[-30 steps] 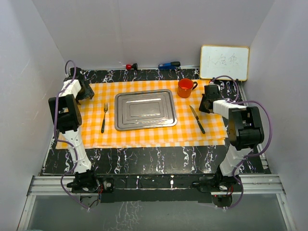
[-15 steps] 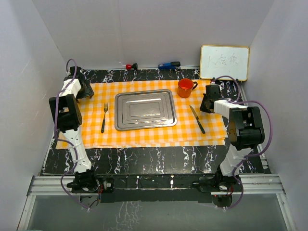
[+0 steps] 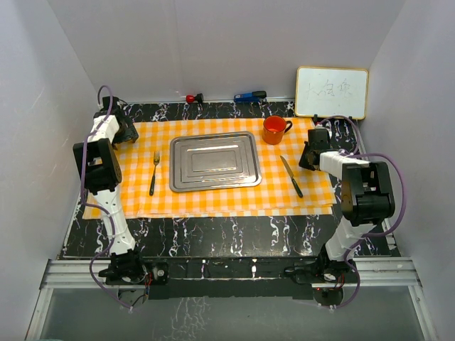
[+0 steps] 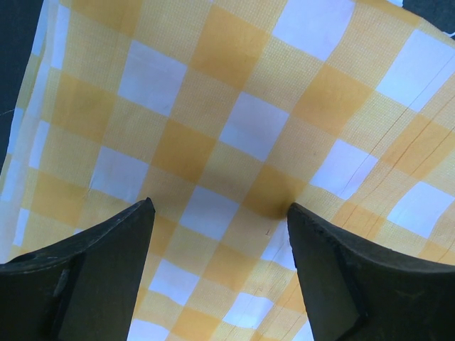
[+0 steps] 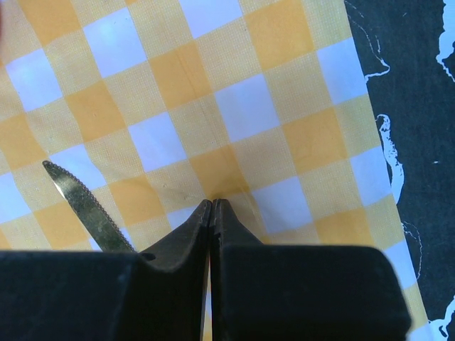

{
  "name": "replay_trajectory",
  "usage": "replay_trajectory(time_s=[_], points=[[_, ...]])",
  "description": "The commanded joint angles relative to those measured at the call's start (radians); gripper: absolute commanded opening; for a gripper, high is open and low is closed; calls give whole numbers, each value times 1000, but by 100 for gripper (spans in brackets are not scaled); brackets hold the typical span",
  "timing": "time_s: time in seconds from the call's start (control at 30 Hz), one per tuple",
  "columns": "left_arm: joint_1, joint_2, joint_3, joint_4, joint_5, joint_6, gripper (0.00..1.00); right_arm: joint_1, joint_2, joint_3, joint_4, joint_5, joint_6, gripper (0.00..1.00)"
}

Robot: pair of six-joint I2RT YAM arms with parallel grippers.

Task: Set the dinner table for one person
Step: Adjust the napkin at the center of the board.

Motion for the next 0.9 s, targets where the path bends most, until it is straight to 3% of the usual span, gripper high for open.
replay_trajectory(time_s=[0.0, 0.23, 0.4, 0.53, 0.73, 0.87], points=[[12, 67, -35, 10, -33, 12, 75, -22, 17, -64, -171, 50, -17, 0], [12, 44, -26, -24, -53, 11, 83, -22, -1, -33, -188, 112, -3, 0], [0, -47, -5, -53, -46, 6, 92, -22, -70, 50, -240, 204, -19, 16], [-26, -143, 48, -123, -47, 5, 98, -22, -148, 101, -268, 192, -27, 22], [-107, -272, 76, -228, -40, 0, 99, 34, -337, 96, -276, 155, -22, 24], [-207, -390, -13, -223, -85, -1, 99, 100, -530, 66, -226, 130, -5, 30]])
